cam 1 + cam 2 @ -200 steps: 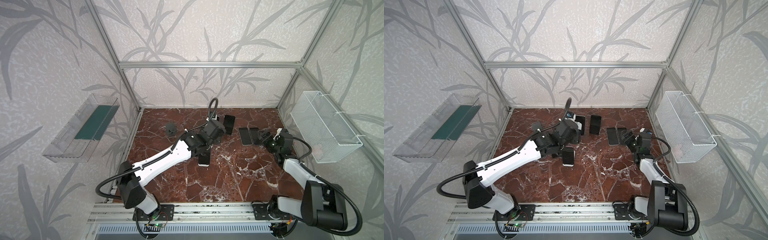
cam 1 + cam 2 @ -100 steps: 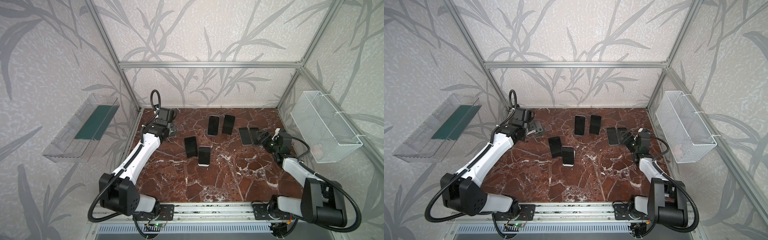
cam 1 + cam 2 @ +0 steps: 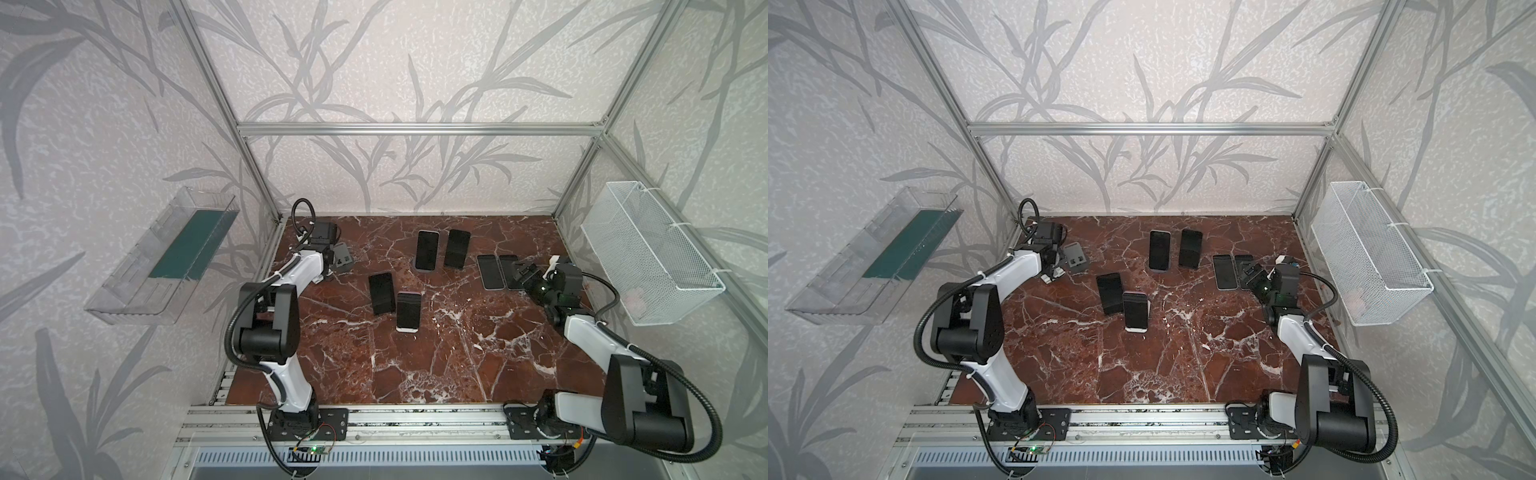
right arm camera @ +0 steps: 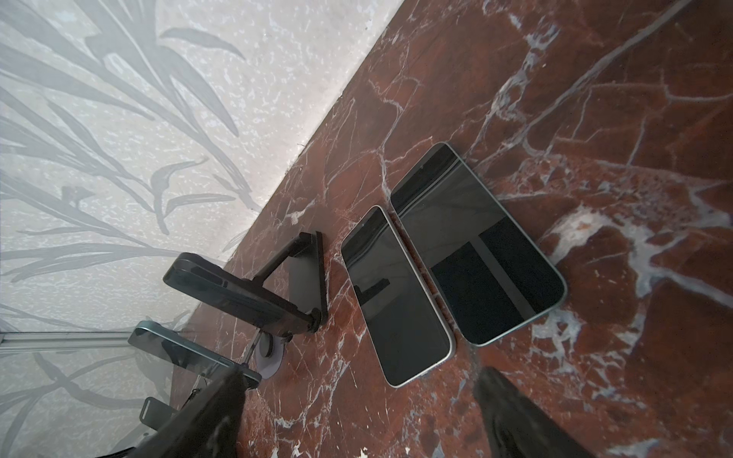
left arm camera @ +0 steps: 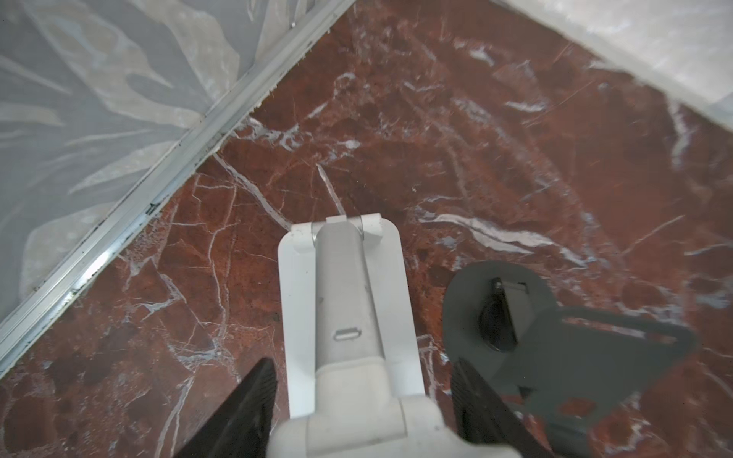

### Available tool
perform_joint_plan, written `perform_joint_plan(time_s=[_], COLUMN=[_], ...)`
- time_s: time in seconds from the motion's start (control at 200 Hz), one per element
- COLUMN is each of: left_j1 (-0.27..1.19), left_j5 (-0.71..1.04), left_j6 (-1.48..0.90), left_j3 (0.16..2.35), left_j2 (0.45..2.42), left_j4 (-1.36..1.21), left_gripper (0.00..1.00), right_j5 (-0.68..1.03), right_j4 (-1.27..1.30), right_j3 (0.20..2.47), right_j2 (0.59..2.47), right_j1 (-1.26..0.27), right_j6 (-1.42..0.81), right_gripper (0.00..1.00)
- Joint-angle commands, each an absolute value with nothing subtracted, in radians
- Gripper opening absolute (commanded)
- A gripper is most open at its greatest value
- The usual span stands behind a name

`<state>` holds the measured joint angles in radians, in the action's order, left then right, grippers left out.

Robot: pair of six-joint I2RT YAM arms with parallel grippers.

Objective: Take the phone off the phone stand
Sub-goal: 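Carry the white stand farther from the robot toward the grey stand with the left gripper, then set the white stand down, open the left gripper and raise both arms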

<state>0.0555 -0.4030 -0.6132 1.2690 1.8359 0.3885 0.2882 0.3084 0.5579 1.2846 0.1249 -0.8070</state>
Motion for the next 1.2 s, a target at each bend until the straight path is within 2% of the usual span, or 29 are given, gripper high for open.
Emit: perform_joint_plan(time_s=[0.0, 0.16, 0.37, 0.55, 0.66, 1.02, 1.195], left_j1=[0.039, 0.015, 0.012, 0.012, 0.015, 0.022, 0.073], left_j5=[-0.447, -0.423, -0.384, -0.346, -0.329, -0.214, -0.113], left_j6=[-0.614, -0.651, -0.657, -0.655, -0.651, -0.590, -0.582], left_j3=[1.323, 1.320, 1.285, 1.337, 1.333, 1.218, 1.273], left_j2=[1.875, 1.916, 1.900, 1.880, 1.799, 1.370, 1.232], left_j4=[0.378, 0.409, 0.391, 0.491, 0.512, 0.465, 0.399], left_gripper=[0.61, 0.63, 0.75, 0.93, 0.99, 0.97, 0.95], right_j5=[0.273, 0.267, 0.262, 0.278, 0.278, 0.290, 0.148], right_j4=[0.323, 0.323, 0.323, 0.327, 0.320, 0.137, -0.111], right_j3=[0.572, 0.571, 0.572, 0.574, 0.575, 0.632, 0.730], right_j2=[1.284, 1.284, 1.282, 1.280, 1.268, 1.105, 0.997], right_j1=[0.121, 0.120, 0.117, 0.111, 0.104, 0.086, -0.062], right_j6=[-0.784, -0.778, -0.770, -0.775, -0.769, -0.718, -0.610], right_gripper=[0.91, 0.91, 0.91, 0.91, 0.91, 0.92, 0.92])
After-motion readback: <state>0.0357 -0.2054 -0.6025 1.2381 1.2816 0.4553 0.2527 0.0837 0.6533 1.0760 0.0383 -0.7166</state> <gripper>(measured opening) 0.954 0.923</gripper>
